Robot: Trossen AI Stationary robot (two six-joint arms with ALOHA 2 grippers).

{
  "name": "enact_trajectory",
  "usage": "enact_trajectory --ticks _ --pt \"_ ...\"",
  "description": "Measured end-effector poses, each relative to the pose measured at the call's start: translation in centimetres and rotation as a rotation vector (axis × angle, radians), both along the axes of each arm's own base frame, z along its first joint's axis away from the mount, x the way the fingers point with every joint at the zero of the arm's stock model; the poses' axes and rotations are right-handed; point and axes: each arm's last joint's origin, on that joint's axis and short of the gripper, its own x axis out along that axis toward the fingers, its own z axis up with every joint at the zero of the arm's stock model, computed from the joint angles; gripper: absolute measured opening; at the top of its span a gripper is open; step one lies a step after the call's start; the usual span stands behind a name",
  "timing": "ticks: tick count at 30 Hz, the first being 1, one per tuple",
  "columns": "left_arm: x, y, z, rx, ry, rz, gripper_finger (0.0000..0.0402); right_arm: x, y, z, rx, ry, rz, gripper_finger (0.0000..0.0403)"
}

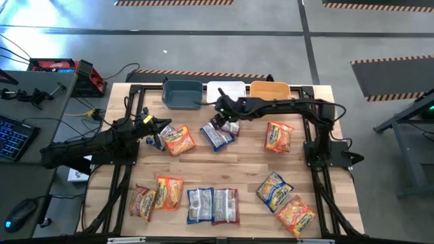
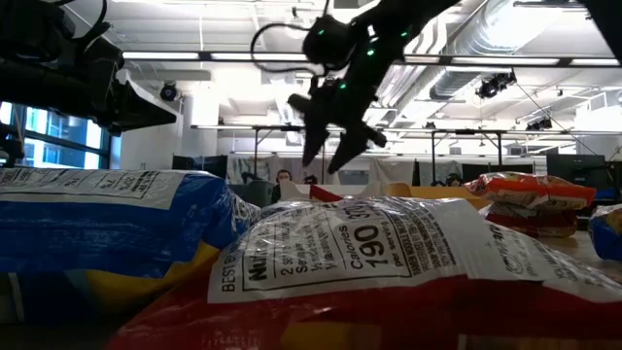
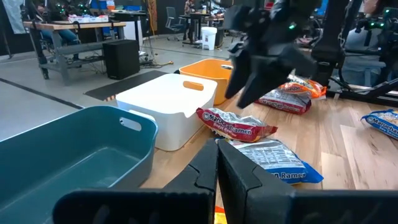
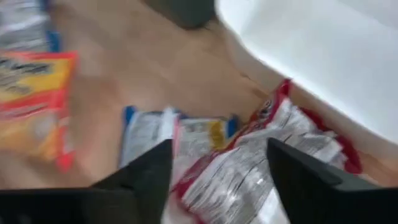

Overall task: Sort Maruchan noodles
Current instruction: Put the top middle red noodle pack into the white bin

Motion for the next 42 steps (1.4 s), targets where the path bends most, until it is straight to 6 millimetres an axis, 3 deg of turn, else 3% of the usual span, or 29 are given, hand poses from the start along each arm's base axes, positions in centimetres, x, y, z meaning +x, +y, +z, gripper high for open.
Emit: enact_trajectory --ticks 4,14,19,23,29,37,42 --pt "0.0 0.0 0.0 0.0 0.0 0.0 0.0001 2.1 -0.3 -1.4 0.009 0.123 -0.068 0.0292" --pt "0.0 0.0 0.0 0.0 0.0 0.0 0.0001 7.3 0.7 -5.5 -0.059 0.497 -0.157 0.0296" --pt "0.0 0.0 0.0 0.0 0.0 0.0 0.0001 8.2 0.1 -6.6 -0.06 0.604 -0.2 0.0296" --pt "0.0 0.0 0.0 0.0 0.0 0.0 0.0001 7.7 0.1 -7.5 -0.083 0.66 -0.206 0.0285" --pt "0.0 0.0 0.0 0.0 0.0 0.001 0.0001 7.2 0.1 -7.6 -0.076 0.723 -0.197 0.0219" --pt "0.0 0.0 0.0 0.0 0.001 0.0 0.0001 7.0 0.2 -7.3 -0.071 0.759 -0.144 0.0083" --pt "0.0 0.0 0.0 0.0 0.001 0.0 0.0001 6.6 0.4 -6.0 -0.101 0.783 -0.108 0.0008"
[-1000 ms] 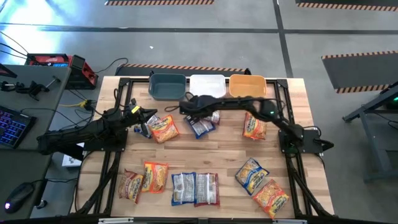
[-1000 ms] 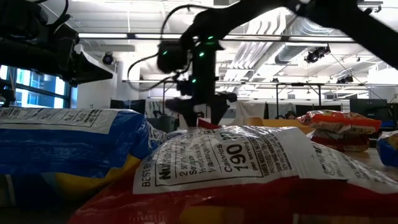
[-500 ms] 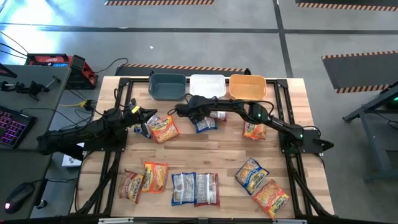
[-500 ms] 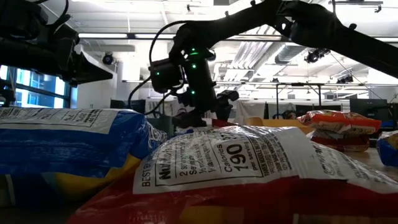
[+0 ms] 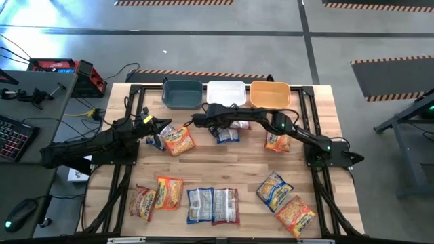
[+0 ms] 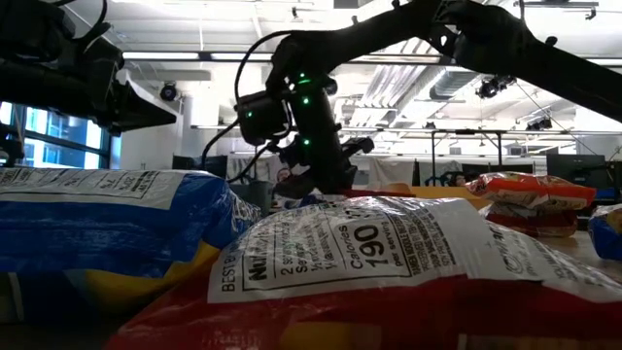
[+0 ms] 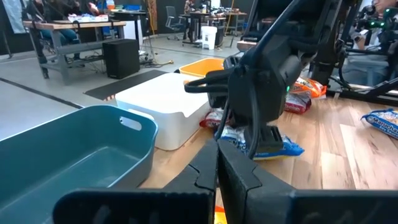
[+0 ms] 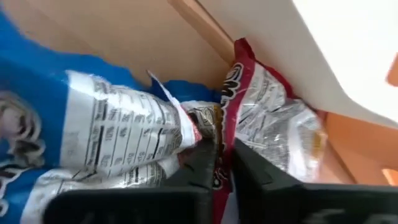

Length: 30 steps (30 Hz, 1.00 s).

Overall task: Sort Maruchan noodles
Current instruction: Put the top middle red noodle pack into the white bin

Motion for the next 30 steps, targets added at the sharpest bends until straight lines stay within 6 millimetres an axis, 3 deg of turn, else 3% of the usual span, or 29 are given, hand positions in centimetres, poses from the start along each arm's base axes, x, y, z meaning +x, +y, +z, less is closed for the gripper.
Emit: enact_trajectory --ticks 8,21,26,30 --pt "0.0 0.0 0.0 0.0 -0.001 0.0 0.0001 -0.7 0.7 3.6 -0.019 -0.014 0.063 0.0002" --pt "0.0 0.0 0.0 0.0 -0.001 0.0 0.0001 -3.3 1.5 12.5 0.01 -0.196 0.128 0.0" --pt "0.0 0.0 0.0 0.0 -0.001 0.0 0.0001 -3.5 2.7 13.6 0.074 -0.243 0.164 0.0" --pt "0.0 0.0 0.0 0.0 -0.001 0.0 0.0001 -2.8 3.8 12.3 0.119 -0.239 0.246 0.0"
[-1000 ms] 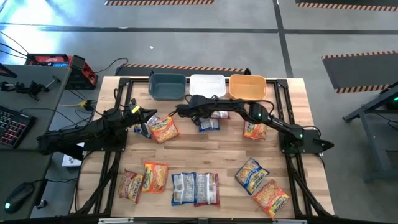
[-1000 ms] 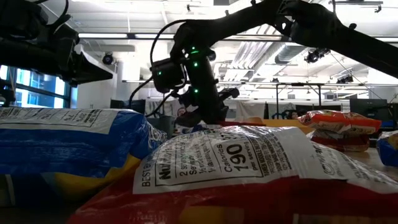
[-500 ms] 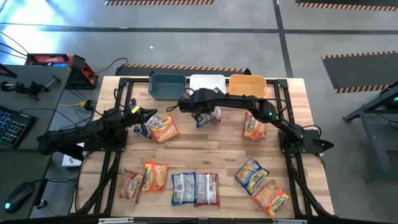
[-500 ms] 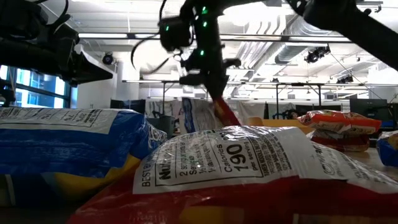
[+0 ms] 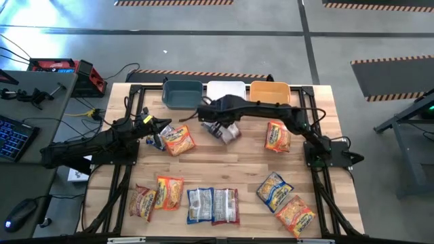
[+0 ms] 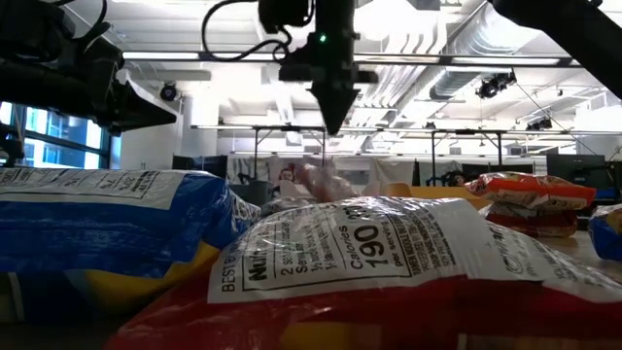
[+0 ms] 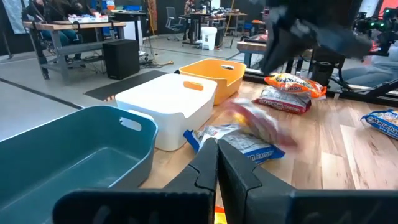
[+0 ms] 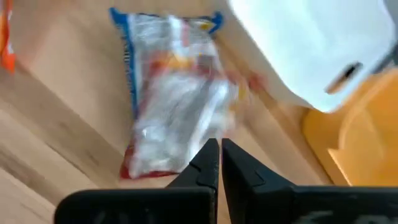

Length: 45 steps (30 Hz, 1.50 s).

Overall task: Sort Maruchan noodles
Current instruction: Put the top middle red noodle pack into the white bin

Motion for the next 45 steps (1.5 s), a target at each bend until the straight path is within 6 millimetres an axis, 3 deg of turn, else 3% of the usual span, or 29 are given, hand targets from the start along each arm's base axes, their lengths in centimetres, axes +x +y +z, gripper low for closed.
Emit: enact_trajectory --ticks 9,13,22,26,32,37,45 --pt "0.0 0.0 0.0 0.0 0.0 0.001 0.0001 -0.3 2.0 -0.9 -0.008 0.065 0.004 0.0" --pt "0.0 0.0 0.0 0.0 0.0 0.001 0.0001 0.2 5.3 -1.8 -0.068 0.064 0.0 0.0" --pt "0.0 0.0 0.0 0.0 0.0 0.0 0.0001 1.5 13.1 -8.0 -0.341 0.111 0.066 0.0" --pt "0.0 0.0 0.0 0.0 0.0 0.001 0.0001 1.9 13.8 -9.8 -0.404 0.14 0.115 0.0" --pt "0.0 0.0 0.0 0.0 0.0 0.001 0.0001 2.0 12.9 -11.0 -0.317 0.176 0.042 0.0006" --pt "0.0 0.0 0.0 0.0 0.0 0.0 0.0001 2.2 12.1 -11.5 -0.272 0.183 -0.011 0.007" --pt "0.0 0.0 0.0 0.0 0.001 0.0 0.0001 2.6 11.8 -12.7 -0.303 0.138 -0.084 0.026"
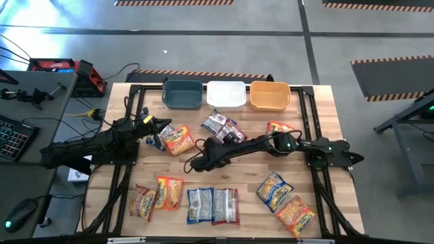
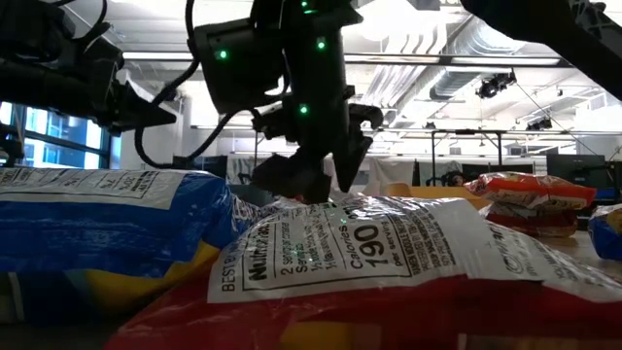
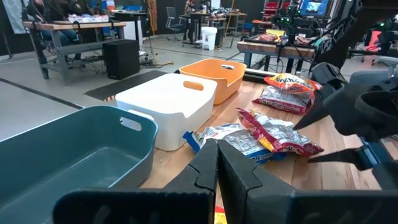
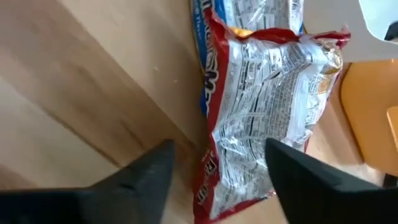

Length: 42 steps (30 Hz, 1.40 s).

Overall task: Sort Maruchan noodles
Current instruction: Put the top middle red noodle pack into the white bin

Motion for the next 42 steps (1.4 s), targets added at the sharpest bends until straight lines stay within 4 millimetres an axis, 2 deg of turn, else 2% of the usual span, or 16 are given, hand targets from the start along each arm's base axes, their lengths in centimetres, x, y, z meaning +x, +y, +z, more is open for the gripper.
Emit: enact_trajectory --ticks 3,7,16,26,31,37,42 --pt "0.0 0.0 0.0 0.0 0.0 0.0 0.0001 0.1 -0.8 -0.5 -0.016 -0.003 -0.046 0.03" --pt "0.0 0.0 0.0 0.0 -0.001 0.001 0.0001 0.1 -2.2 -1.6 -0.036 0.035 -0.087 0.0312" --pt "0.0 0.0 0.0 0.001 -0.001 0.004 0.0001 0.2 -3.4 -2.7 -0.102 0.04 -0.112 0.0312" --pt "0.0 0.0 0.0 0.001 -0.001 0.004 0.0001 0.2 -2.9 -2.9 -0.09 0.153 0.034 0.0312" --pt "0.0 0.0 0.0 0.001 -0.001 0.004 0.0001 -0.5 -2.7 -3.8 -0.131 0.189 0.046 0.0312" --pt "0.0 0.0 0.0 0.001 -0.001 0.004 0.0001 -1.5 -3.3 -5.1 -0.168 0.223 -0.002 0.0312" --pt "0.0 0.0 0.0 0.001 -0.001 0.004 0.0001 -1.4 -3.9 -5.1 -0.157 0.235 -0.004 0.0288"
